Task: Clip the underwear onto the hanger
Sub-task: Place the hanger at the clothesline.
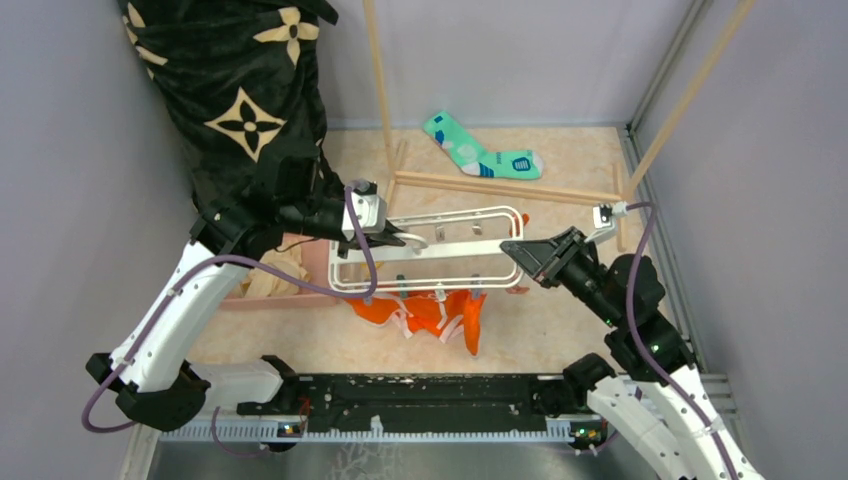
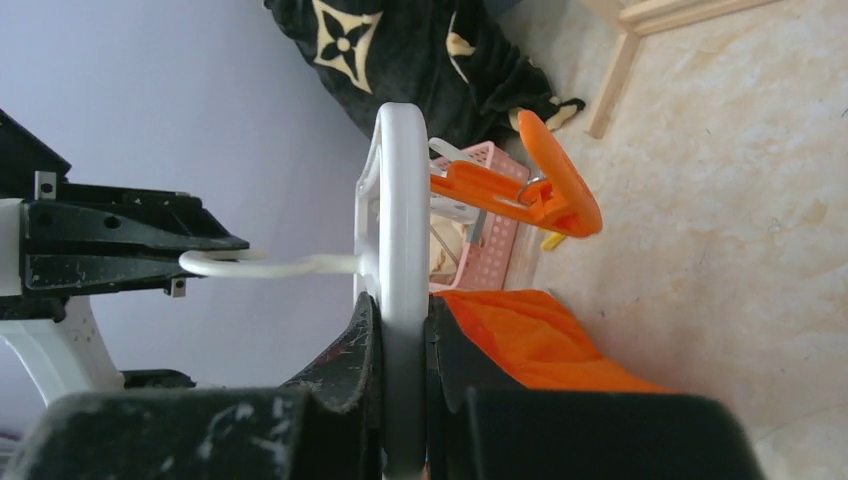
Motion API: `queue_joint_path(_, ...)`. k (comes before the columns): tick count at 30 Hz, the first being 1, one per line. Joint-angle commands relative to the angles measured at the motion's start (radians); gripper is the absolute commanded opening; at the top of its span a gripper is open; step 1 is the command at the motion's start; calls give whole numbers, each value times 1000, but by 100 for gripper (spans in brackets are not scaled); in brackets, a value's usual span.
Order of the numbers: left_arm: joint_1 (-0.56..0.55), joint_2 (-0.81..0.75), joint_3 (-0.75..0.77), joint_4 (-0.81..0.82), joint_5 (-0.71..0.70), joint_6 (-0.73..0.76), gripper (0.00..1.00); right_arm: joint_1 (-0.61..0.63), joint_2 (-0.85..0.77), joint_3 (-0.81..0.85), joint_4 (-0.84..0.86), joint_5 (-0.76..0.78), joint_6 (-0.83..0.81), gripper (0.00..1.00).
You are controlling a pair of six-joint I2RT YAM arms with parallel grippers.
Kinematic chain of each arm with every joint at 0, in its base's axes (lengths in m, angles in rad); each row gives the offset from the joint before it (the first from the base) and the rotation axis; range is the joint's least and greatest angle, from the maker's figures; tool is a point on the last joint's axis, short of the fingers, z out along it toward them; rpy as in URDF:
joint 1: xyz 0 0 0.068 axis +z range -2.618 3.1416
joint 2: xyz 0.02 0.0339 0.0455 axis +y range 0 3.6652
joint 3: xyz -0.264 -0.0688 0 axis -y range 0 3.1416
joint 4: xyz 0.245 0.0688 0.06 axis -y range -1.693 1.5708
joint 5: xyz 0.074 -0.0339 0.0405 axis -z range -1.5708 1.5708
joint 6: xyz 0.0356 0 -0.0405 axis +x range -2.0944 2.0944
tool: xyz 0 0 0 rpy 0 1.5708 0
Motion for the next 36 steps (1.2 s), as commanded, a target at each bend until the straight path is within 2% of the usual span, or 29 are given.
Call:
queue_joint_path(1, -3, -13, 14, 171, 28, -32, 0, 9, -32, -11, 81, -16, -20, 0)
queue_joint_path(5, -3, -45, -65, 364, -61, -146, 7, 9, -99, -55, 142, 80, 49, 0)
queue_joint_path(8, -3, -80, -143, 514, -101, -222, 34, 9, -158, -117, 229, 153, 122, 0)
queue_joint_path(11, -3, -104, -195, 652, -113, -276, 73, 9, -184, -174, 329, 194, 226, 0)
queue_joint_path(12, -3, -105, -200, 673, -114, -287, 90, 9, -184, -187, 356, 205, 249, 0)
queue_joint_path(13, -3, -102, -199, 686, -118, -295, 98, 9, -184, -196, 380, 216, 259, 0)
queue_joint_path(17, -3, -91, -191, 719, -178, -333, 100, 9, -186, -200, 421, 291, 262, 0)
queue_joint_path(22, -3, -94, -217, 786, -298, -413, 100, 9, -196, -221, 519, 495, 290, 0)
queue_joint_path(28, -3, -86, -216, 793, -324, -456, 100, 9, -161, -219, 665, 742, 310, 0)
queue_joint_path(36, -3, -59, -210, 765, -375, -505, 100, 9, -40, -261, 1121, 974, 246, 0)
